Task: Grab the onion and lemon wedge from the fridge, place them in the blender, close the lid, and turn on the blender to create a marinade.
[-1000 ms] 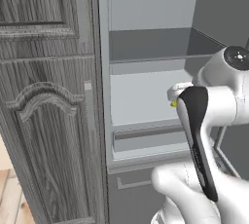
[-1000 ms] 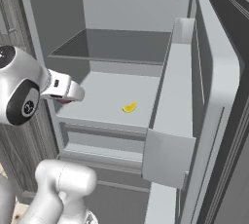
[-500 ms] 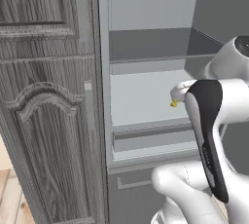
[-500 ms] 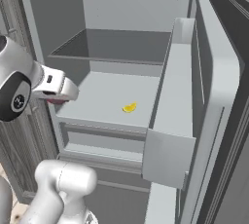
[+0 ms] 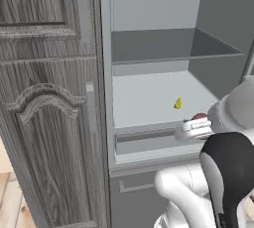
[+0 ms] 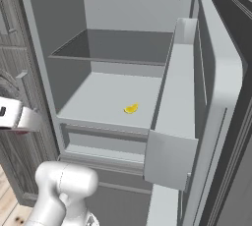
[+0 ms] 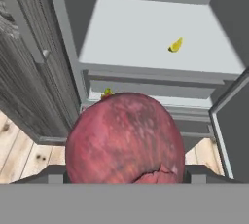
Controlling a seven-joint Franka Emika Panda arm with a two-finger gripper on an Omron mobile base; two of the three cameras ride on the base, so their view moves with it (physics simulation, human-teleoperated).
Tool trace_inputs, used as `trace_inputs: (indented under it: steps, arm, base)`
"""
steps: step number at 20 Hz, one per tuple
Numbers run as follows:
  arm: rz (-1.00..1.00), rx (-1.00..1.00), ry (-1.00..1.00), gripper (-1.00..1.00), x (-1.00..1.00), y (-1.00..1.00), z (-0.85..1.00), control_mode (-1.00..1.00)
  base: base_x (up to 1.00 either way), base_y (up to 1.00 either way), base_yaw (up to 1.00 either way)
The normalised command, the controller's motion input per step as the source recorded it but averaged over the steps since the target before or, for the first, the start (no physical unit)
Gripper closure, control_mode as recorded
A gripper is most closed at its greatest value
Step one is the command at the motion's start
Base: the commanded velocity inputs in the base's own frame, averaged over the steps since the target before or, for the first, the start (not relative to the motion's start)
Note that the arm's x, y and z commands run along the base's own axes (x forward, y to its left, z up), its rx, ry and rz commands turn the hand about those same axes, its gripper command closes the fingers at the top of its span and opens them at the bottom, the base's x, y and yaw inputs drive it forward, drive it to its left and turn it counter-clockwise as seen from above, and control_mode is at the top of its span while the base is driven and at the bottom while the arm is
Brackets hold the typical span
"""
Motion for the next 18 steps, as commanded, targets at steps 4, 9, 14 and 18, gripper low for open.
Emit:
trace_inputs:
  steps: [4,9,14,18]
  arm:
    - [-0.33,-0.01,-0.03,1.0,-0.17,0.44,-0.21,-1.0]
    - [-0.07,0.01,-0.05,1.0,1.0,-0.22,-0.06,-1.0]
    - [0.01,0.05,0.01,1.0,0.46,-0.36,0.05,-1.0]
    - [0.0,0.0,0.0,1.0,0.0,0.0,0.0,-1.0]
  base:
    - [0.0,0.0,0.0]
    - [0.0,0.0,0.0]
    - [0.0,0.0,0.0]
    - [0.0,0.0,0.0]
